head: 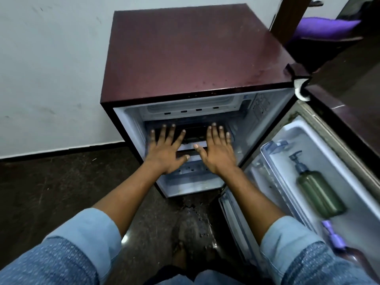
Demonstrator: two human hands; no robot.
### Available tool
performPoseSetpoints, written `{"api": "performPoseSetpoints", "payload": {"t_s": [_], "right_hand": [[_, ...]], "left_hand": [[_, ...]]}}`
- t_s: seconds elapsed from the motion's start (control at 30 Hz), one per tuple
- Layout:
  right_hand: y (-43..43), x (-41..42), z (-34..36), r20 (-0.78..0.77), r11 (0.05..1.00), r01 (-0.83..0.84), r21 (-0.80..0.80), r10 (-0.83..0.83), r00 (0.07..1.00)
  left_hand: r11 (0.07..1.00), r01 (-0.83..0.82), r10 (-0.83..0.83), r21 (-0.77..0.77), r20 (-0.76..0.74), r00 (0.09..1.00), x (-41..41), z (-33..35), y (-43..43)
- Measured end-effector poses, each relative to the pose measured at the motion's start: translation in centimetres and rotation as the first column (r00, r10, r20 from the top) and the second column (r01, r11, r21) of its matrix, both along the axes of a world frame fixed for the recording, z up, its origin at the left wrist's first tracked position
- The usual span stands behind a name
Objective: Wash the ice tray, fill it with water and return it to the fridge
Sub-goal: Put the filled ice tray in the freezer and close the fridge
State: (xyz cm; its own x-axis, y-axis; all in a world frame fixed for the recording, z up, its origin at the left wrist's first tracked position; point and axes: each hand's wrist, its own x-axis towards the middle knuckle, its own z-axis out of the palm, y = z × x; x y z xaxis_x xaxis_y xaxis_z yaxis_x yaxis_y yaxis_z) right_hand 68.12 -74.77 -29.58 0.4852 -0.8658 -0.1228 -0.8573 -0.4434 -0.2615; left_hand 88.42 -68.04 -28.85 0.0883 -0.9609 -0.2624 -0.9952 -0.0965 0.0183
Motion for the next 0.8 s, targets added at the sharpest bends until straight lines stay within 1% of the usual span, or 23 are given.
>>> {"api": "performPoseSetpoints", "payload": {"t_s": [0.07, 0.13, 0.17, 0.27, 0.4, 0.5, 0.63, 0.73, 0.8], "right_hand": [[2.1, -0.7, 1.1, 0.057, 0.999, 0.022, 0.039, -0.024, 0.998], [4.5, -1.7, 2.6, 0.093, 0.999, 0.045, 0.012, -0.046, 0.995], [5.5, -1.9, 3.0, 0.094, 0.999, 0.047, 0.006, -0.047, 0.994], [8.4, -3.5, 5.4, 0.095, 0.990, 0.133, -0.052, -0.128, 0.987], [11.5, -6.5, 7.8, 0.097, 0.963, 0.239, -0.122, -0.228, 0.969], [13.6, -9.3, 9.4, 0.083, 0.932, 0.319, -0.169, -0.309, 0.947], [16.4, -13.2, 11.1, 0.055, 0.866, 0.431, -0.253, -0.432, 0.900], [18.6, -15.6, 12.5, 0.076, 0.809, 0.516, -0.280, -0.517, 0.852], [20.3, -17.1, 13.1, 0.064, 0.777, 0.560, -0.289, -0.568, 0.821]], "left_hand": [[1.000, 0.029, -0.029, -0.011, -0.022, 0.999, -0.6, 0.4, 1.8], [0.997, 0.069, -0.070, -0.031, -0.040, 0.997, -1.5, 1.1, 3.3], [0.997, 0.074, -0.075, -0.028, -0.047, 0.996, -1.7, 1.1, 3.9], [0.982, 0.164, -0.168, -0.090, -0.035, 0.985, -2.8, 2.8, 4.5], [0.940, 0.296, -0.305, -0.171, -0.029, 0.952, -4.7, 4.7, 4.0], [0.908, 0.366, -0.382, -0.204, -0.042, 0.923, -6.7, 6.3, 2.9], [0.831, 0.483, -0.514, -0.277, -0.050, 0.856, -10.9, 8.5, 1.5], [0.746, 0.581, -0.622, -0.326, -0.027, 0.783, -14.6, 10.0, 1.0], [0.686, 0.642, -0.685, -0.343, -0.005, 0.729, -17.6, 10.9, 1.1]]}}
